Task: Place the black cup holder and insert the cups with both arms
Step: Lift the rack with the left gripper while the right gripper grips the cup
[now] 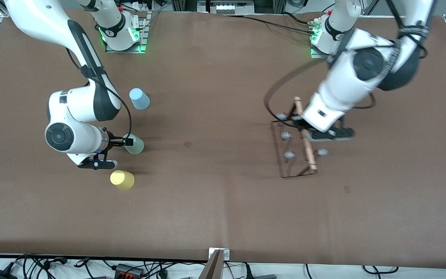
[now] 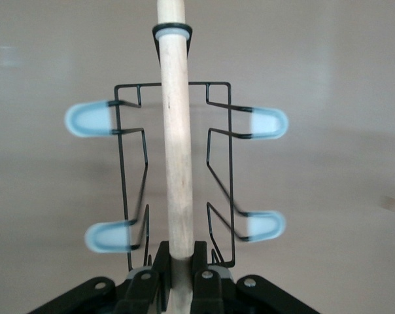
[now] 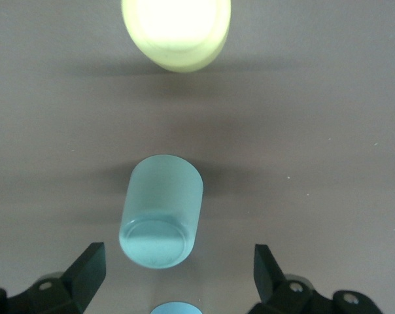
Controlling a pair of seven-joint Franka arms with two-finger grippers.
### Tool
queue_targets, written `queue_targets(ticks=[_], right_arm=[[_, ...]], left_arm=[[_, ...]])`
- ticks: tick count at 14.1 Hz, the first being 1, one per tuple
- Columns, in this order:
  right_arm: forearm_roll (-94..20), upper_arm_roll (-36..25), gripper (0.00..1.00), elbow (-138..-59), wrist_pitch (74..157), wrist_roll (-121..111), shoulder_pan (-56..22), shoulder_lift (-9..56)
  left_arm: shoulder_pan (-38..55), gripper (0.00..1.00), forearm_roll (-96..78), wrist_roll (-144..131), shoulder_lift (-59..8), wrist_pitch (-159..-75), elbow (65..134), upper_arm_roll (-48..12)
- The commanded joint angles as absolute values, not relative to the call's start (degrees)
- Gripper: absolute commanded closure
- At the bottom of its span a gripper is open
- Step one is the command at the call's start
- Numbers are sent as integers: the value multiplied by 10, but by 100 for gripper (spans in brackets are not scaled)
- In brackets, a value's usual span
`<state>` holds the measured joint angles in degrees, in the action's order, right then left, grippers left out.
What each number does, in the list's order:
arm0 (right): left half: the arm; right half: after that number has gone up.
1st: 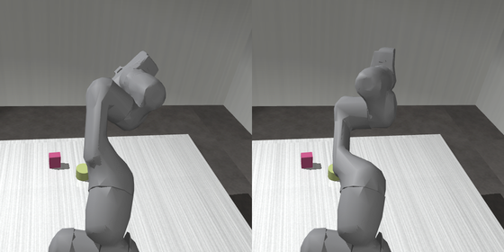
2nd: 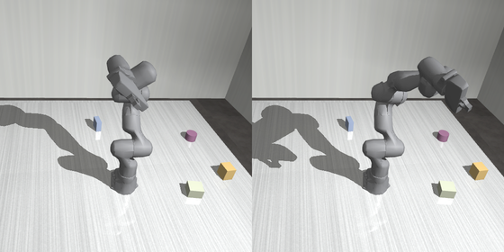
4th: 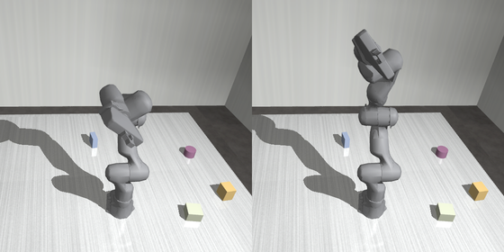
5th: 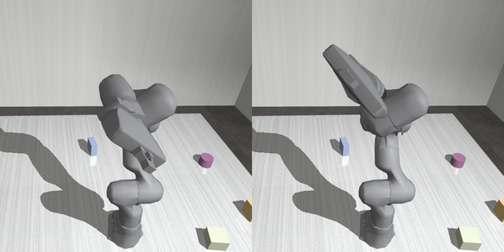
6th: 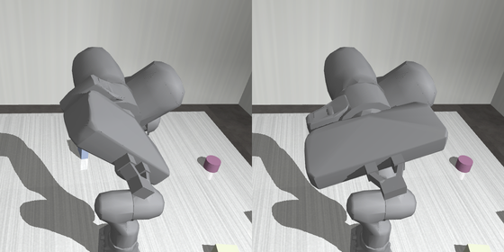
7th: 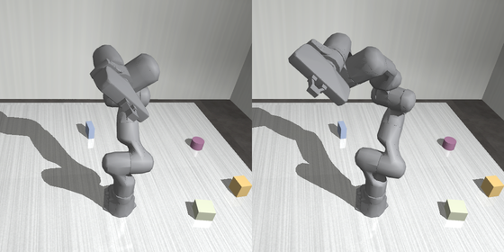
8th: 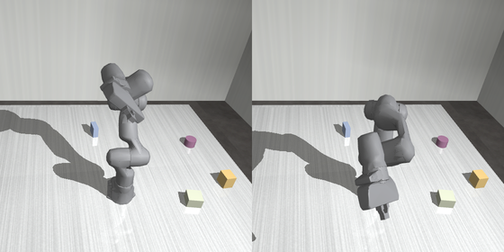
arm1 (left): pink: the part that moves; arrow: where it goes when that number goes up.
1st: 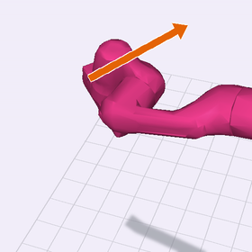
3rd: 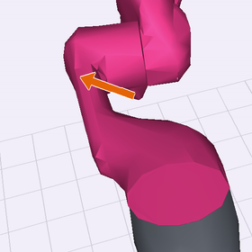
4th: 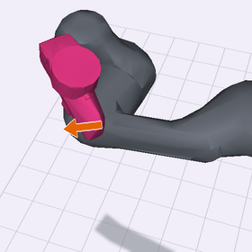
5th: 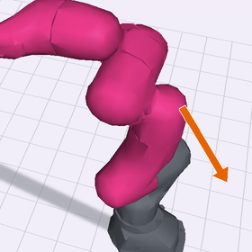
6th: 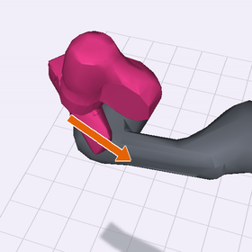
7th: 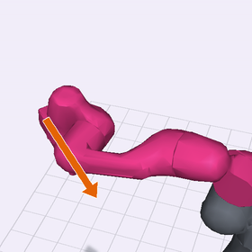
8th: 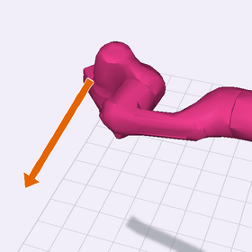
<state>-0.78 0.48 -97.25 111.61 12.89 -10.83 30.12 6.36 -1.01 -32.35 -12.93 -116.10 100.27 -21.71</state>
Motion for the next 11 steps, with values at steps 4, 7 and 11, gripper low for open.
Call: queue_targets(ticks=[4,7,11], right_arm=[[-54,2,0,-968,1121,141,-112,325],[-68,2,0,-969,1121,142,-112,331],[-69,2,0,-972,1121,142,-111,345]], left_arm=[[169,100,-14,-380,-265,-1150,838,-217],[232,100,-9,-419,-356,-1161,734,-209],[291,100,51,-488,-427,-1267,715,-205]])
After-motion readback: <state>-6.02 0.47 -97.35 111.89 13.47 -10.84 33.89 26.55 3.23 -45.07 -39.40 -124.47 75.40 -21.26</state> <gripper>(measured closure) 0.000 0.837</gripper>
